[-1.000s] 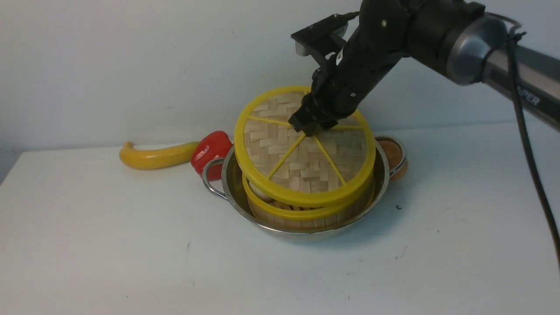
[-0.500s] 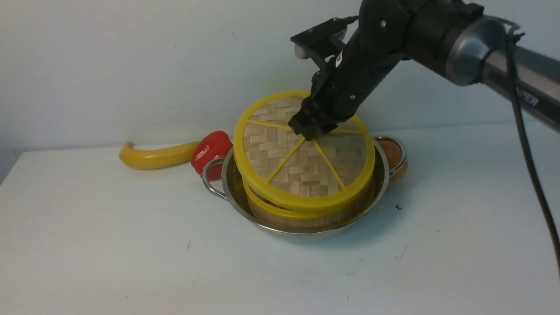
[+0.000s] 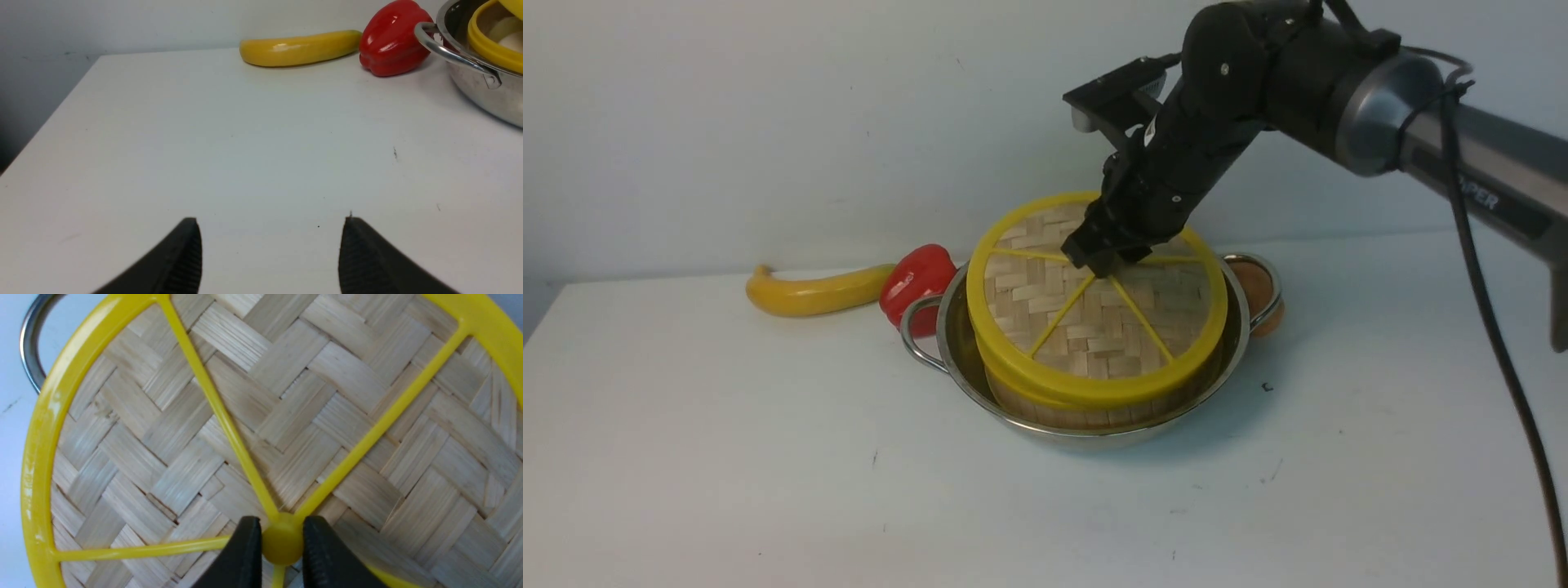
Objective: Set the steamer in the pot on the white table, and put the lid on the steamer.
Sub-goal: 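Place the bamboo steamer lid onto the steamer basket in the pot with the right gripper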
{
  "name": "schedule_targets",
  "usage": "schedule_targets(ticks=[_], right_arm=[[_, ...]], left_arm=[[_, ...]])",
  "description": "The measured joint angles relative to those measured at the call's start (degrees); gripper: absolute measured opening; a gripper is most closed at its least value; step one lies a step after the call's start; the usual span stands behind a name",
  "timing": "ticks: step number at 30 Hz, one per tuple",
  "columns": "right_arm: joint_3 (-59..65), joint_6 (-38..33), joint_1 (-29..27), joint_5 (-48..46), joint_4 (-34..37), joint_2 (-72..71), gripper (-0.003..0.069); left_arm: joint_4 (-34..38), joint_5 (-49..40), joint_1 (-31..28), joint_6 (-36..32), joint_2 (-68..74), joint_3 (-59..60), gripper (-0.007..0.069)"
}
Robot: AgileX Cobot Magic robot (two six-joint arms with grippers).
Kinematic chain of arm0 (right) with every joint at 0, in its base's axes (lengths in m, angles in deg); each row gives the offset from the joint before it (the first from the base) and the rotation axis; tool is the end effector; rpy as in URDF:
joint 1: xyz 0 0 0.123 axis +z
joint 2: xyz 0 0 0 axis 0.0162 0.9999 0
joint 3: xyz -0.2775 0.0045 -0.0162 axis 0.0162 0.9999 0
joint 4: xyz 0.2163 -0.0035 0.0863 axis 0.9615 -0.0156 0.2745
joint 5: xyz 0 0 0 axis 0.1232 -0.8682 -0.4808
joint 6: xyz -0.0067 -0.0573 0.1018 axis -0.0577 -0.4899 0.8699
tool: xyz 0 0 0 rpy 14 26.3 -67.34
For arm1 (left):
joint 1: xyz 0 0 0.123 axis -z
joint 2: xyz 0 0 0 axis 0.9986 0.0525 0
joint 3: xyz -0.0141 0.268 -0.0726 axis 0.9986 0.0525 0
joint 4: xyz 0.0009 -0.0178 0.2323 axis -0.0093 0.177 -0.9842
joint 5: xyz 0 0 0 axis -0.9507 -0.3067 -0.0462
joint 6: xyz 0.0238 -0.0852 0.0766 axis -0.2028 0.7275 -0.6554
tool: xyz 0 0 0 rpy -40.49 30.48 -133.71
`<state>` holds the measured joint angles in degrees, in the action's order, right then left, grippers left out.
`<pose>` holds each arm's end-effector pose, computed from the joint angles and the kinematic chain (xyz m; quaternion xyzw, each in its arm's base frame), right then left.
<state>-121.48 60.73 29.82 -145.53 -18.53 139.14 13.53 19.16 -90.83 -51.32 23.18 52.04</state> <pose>0.4055 0.2482 0.2269 -0.3539 0.9111 0.1178 0.1755 0.0664 0.0055 0.1727 -0.0192 0.7952 0.0318 0.6052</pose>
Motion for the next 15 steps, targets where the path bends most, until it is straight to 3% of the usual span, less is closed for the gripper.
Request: schedule_targets(ticks=[15], right_arm=[[0.0,-0.6,0.0,2.4,0.0,-0.1,0.0140]], left_arm=[[0.0,0.0,0.0,0.0,0.0,0.0,0.0419]])
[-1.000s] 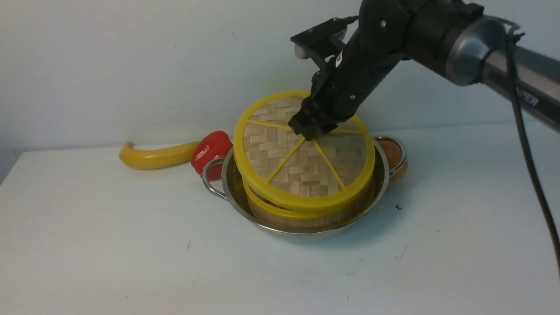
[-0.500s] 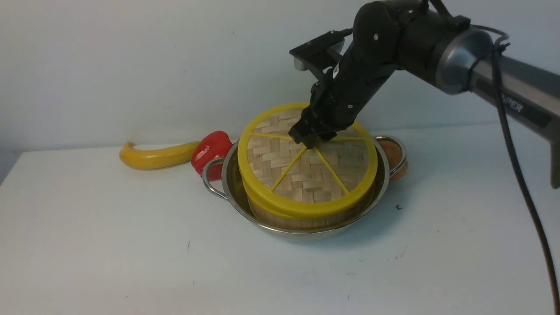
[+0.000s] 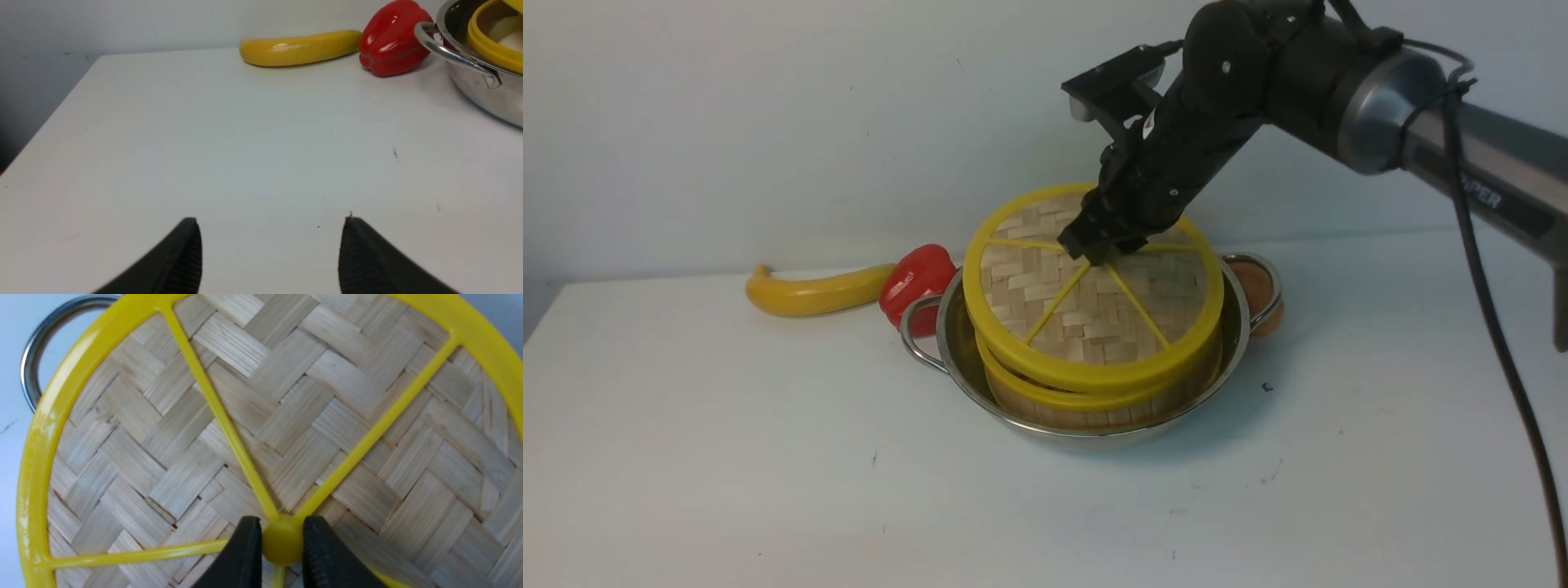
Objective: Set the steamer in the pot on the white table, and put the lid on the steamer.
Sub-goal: 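Place the bamboo steamer lid onto the steamer basket in the pot with the right gripper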
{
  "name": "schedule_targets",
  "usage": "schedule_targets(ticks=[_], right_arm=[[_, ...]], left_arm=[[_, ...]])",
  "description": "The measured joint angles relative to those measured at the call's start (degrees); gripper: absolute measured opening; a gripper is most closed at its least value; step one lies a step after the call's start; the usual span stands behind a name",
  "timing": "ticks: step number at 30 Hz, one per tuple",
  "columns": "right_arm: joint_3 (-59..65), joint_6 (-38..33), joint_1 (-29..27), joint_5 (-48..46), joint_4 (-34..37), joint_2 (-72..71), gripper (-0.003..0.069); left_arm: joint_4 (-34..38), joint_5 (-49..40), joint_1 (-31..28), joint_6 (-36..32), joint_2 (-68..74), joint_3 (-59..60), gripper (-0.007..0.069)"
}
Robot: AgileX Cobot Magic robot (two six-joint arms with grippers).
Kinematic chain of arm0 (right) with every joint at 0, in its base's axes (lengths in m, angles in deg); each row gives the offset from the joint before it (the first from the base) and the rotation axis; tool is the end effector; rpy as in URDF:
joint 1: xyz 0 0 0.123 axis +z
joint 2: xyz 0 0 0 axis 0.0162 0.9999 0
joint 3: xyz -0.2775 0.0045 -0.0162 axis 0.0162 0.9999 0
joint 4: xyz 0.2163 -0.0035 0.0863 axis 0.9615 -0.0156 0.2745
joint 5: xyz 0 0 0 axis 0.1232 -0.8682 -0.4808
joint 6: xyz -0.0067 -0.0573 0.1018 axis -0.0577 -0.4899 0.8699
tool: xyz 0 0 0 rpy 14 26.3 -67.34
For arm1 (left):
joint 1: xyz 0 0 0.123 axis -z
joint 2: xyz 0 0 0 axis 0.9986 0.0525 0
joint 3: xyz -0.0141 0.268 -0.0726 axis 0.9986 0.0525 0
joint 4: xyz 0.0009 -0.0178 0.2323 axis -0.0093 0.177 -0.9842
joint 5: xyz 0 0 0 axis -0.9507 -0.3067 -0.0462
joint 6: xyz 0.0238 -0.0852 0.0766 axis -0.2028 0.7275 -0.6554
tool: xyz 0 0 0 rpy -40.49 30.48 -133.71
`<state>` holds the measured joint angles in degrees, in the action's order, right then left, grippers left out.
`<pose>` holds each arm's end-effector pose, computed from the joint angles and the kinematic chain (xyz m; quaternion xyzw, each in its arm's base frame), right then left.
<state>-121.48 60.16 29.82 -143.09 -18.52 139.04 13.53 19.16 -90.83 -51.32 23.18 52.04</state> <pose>0.4096 0.2500 0.2296 -0.3549 0.9060 0.1188 0.1976 0.0664 0.0055 0.1727 -0.0192 0.7952 0.0318 0.6052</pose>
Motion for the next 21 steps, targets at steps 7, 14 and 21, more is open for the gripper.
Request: schedule_targets(ticks=[7,14,21], right_arm=[[0.0,-0.3,0.0,0.5,0.1,0.0,0.0140],[0.0,-0.6,0.0,1.2,0.6,0.0,0.0139],[0.0,-0.9,0.0,0.5,1.2,0.0,0.0139]], left_arm=[[0.0,0.0,0.0,0.0,0.0,0.0,0.0419],[0.0,0.0,0.0,0.0,0.0,0.0,0.0419],[0.0,0.0,0.0,0.0,0.0,0.0,0.0419]])
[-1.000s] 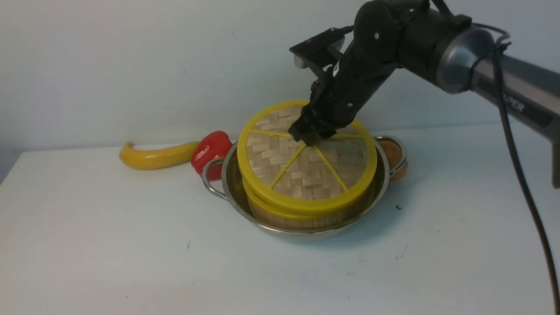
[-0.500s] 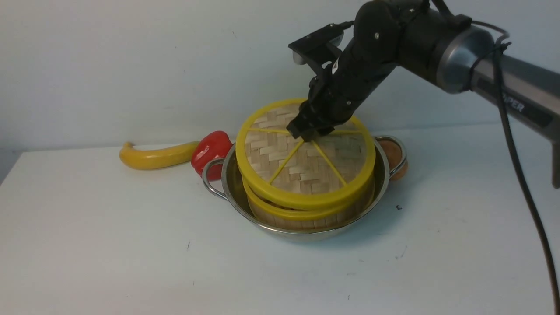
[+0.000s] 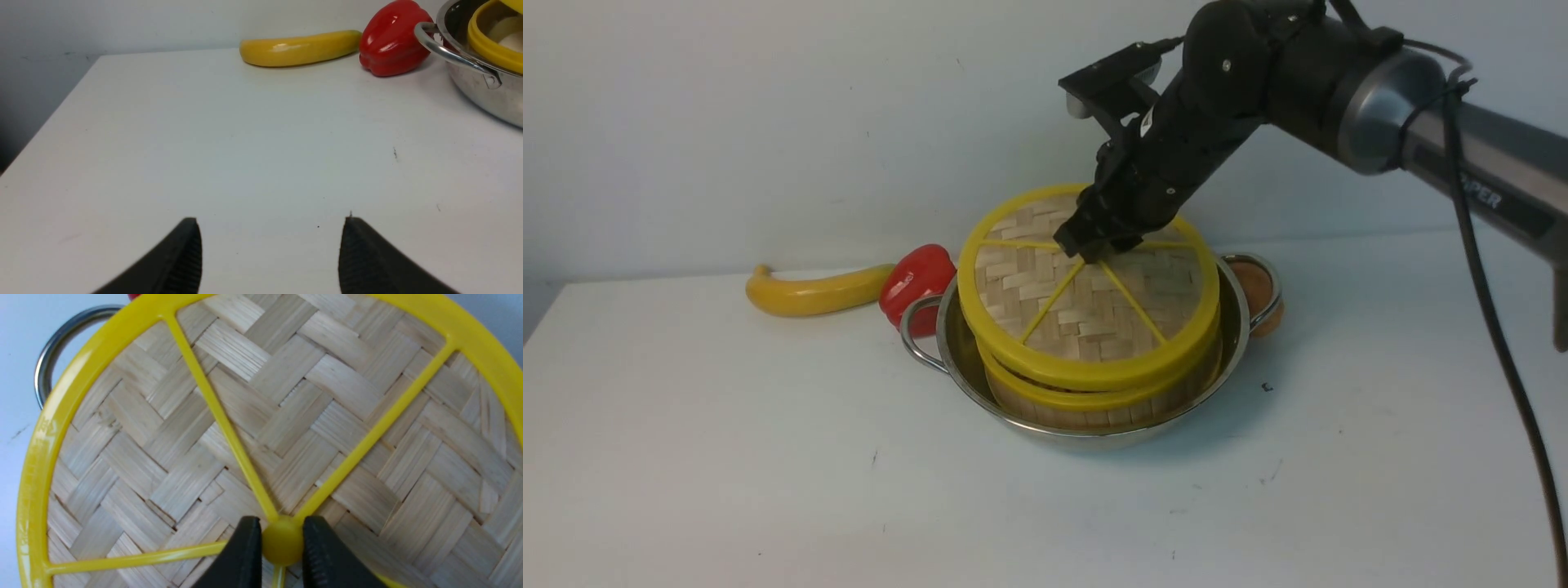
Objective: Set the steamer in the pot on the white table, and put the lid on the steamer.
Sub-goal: 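Place the bamboo steamer lid onto the steamer basket in the pot with the right gripper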
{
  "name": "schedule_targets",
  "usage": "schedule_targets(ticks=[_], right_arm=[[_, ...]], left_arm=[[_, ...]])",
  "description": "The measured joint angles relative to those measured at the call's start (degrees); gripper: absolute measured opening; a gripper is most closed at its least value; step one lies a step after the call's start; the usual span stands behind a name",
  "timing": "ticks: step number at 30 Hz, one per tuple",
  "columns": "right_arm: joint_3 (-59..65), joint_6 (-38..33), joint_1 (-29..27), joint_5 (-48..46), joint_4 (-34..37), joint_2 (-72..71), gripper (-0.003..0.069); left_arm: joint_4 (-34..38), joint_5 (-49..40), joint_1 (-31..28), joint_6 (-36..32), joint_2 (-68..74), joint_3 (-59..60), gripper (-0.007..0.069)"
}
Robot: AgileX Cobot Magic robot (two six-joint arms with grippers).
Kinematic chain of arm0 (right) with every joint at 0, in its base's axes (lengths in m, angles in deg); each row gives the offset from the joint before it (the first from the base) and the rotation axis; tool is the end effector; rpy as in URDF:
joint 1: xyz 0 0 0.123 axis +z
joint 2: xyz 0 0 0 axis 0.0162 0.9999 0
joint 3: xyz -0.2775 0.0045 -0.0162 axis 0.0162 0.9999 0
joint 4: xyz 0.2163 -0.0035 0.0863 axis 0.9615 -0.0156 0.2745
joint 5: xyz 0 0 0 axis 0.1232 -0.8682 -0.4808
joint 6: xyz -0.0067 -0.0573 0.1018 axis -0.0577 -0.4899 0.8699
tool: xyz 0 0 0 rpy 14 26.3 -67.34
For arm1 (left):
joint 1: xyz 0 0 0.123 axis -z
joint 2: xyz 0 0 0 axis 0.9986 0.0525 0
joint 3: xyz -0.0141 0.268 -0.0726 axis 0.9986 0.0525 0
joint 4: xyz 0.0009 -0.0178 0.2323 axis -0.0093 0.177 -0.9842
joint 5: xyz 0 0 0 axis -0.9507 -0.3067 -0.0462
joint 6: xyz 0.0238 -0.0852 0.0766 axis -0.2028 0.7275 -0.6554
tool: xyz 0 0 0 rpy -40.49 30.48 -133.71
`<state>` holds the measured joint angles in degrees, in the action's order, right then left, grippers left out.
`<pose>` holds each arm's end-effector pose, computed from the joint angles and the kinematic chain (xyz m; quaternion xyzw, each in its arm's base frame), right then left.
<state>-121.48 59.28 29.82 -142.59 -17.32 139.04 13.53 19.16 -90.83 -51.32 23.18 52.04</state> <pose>0.4094 0.2522 0.2305 -0.3583 0.9026 0.1277 0.2016 0.0664 0.0055 0.1727 -0.0192 0.7952 0.0318 0.6052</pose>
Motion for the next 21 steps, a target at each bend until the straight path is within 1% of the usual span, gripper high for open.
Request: schedule_targets(ticks=[8,16,21], right_arm=[[0.0,-0.1,0.0,-1.6,-3.6,0.0,0.0139],[0.0,-0.1,0.0,-1.5,-3.6,0.0,0.0139],[0.0,-0.6,0.0,-0.8,-1.1,0.0,0.0139]], left_arm=[[0.0,0.0,0.0,0.0,0.0,0.0,0.0419],[0.0,0.0,0.0,0.0,0.0,0.0,0.0419],[0.0,0.0,0.0,0.0,0.0,0.0,0.0419]])
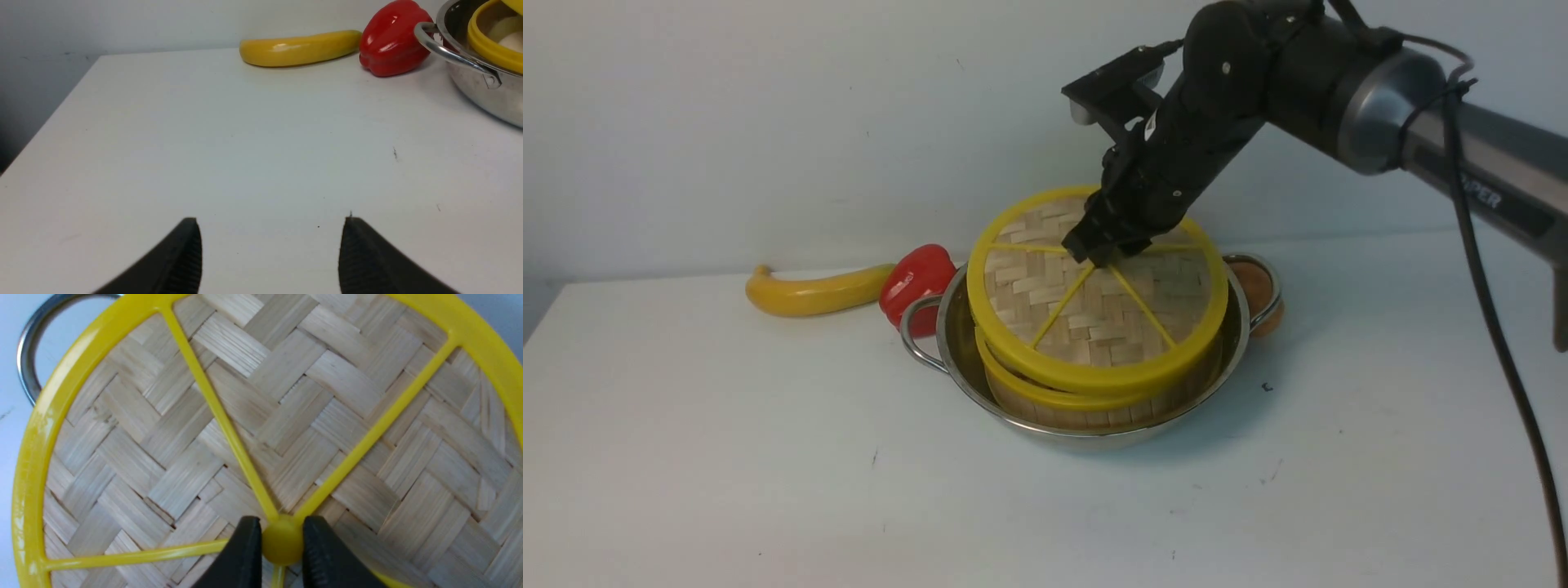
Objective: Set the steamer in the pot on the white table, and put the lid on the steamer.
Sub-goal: 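Place the bamboo steamer lid onto the steamer basket in the pot with the right gripper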
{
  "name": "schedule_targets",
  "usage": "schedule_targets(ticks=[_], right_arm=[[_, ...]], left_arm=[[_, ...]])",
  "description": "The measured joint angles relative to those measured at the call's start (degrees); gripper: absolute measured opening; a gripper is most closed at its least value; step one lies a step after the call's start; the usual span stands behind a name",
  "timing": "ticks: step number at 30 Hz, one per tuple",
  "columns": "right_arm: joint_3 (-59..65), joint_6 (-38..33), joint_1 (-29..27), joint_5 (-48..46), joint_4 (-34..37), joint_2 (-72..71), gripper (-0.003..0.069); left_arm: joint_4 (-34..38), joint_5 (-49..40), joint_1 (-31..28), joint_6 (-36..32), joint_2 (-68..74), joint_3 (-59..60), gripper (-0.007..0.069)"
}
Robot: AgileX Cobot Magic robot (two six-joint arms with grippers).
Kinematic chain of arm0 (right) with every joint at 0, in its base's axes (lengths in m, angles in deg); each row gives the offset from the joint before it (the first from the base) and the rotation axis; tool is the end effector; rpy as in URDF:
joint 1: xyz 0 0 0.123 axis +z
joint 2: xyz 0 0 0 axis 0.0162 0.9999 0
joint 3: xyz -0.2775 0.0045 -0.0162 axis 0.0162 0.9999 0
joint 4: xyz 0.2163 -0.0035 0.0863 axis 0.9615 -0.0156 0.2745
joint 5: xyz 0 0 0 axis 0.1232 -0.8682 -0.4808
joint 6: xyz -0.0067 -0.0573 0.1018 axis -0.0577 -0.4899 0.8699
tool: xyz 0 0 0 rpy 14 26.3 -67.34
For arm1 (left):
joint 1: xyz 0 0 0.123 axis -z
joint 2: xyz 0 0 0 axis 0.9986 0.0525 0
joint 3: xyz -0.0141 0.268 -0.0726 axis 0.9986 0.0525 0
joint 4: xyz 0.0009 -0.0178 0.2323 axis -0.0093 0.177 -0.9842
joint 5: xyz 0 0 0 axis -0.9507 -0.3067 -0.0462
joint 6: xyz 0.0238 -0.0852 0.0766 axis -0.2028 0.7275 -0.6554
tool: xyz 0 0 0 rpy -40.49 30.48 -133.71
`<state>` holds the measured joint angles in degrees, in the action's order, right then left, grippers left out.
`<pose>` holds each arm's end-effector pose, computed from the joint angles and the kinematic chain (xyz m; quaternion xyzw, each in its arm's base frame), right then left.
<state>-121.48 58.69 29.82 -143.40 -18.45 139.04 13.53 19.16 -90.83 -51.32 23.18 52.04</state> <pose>0.4090 0.2499 0.2294 -0.3668 0.9018 0.1167 0.1965 0.0664 0.0055 0.1727 -0.0192 0.7952 0.0318 0.6052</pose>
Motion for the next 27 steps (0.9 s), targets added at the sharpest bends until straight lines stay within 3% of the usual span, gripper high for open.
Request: schedule_targets(ticks=[27], right_arm=[[0.0,-1.0,0.9,2.3,-0.6,2.0,0.0139]], left_arm=[[0.0,0.0,0.0,0.0,0.0,0.0,0.0419]])
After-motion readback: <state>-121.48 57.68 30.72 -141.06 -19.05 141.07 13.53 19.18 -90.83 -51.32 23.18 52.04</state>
